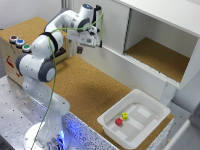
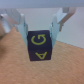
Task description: Put the purple block inside the box
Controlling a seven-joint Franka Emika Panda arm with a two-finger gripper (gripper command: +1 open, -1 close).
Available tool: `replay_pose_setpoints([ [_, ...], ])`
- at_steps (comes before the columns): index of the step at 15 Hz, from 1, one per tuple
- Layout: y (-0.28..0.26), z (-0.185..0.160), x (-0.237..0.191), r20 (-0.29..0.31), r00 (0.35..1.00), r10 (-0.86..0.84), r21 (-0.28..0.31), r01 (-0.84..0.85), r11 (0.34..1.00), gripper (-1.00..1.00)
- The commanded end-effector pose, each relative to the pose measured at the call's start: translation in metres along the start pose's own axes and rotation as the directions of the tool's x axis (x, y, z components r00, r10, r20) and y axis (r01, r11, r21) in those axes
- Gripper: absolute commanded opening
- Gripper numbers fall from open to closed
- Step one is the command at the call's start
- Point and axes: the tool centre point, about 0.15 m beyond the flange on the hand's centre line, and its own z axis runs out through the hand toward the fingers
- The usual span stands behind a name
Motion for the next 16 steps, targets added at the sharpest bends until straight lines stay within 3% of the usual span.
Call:
replay_pose_setpoints([
  [1, 0.122, 0.040, -0.056, -0.063, 0.964, 0.258, 0.077, -0.253, 0.964, -1.00],
  [3, 0.157, 0.054, -0.079, -0.068, 0.931, 0.359, 0.106, -0.351, 0.930, -1.00],
  [5, 0.195, 0.065, -0.109, -0.088, 0.869, 0.488, 0.098, -0.480, 0.872, -1.00],
  [7, 0.230, 0.065, -0.139, -0.110, 0.801, 0.589, 0.054, -0.587, 0.808, -1.00],
  [10, 0.230, 0.065, -0.139, -0.110, 0.801, 0.589, 0.054, -0.587, 0.808, -1.00],
  [11, 0.203, 0.055, -0.120, -0.073, 0.832, 0.550, 0.044, -0.548, 0.835, -1.00],
  [16, 0.251, 0.058, -0.183, -0.101, 0.722, 0.684, -0.002, -0.688, 0.726, -1.00],
])
